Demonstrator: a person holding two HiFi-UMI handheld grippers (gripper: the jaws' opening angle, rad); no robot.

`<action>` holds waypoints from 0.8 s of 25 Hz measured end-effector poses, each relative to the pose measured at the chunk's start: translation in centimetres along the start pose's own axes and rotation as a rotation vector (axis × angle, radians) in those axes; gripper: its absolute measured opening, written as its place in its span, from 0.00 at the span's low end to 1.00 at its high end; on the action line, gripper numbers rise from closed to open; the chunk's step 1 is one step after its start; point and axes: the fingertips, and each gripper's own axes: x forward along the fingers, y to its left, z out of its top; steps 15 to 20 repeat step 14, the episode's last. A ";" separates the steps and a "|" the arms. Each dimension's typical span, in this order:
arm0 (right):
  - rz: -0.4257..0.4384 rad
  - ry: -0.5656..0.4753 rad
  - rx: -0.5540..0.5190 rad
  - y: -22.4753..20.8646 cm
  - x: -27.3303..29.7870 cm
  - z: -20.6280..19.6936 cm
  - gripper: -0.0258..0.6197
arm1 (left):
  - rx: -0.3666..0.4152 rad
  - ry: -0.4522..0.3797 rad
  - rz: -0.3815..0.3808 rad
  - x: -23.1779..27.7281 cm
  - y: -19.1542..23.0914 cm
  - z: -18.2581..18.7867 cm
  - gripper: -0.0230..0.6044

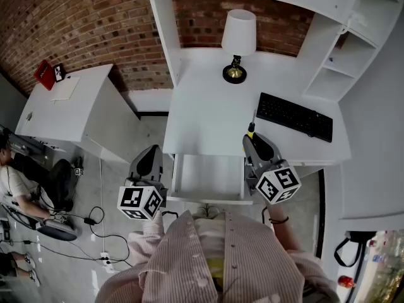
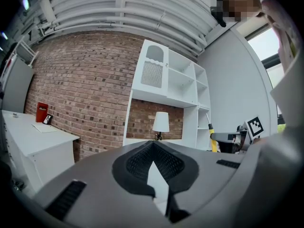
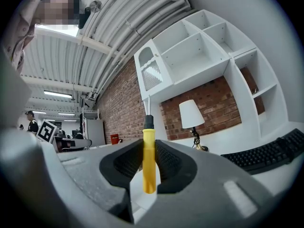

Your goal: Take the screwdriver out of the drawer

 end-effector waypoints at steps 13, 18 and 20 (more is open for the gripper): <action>-0.015 0.019 -0.023 0.1 0.3 -0.9 0.16 | 0.024 0.019 -0.005 0.3 0.3 -0.6 0.03; -0.017 0.019 -0.025 0.0 0.3 -1.0 0.16 | 0.025 0.019 -0.005 0.4 0.3 -0.6 0.03; -0.017 0.019 -0.025 0.0 0.3 -1.0 0.16 | 0.025 0.019 -0.005 0.4 0.3 -0.6 0.03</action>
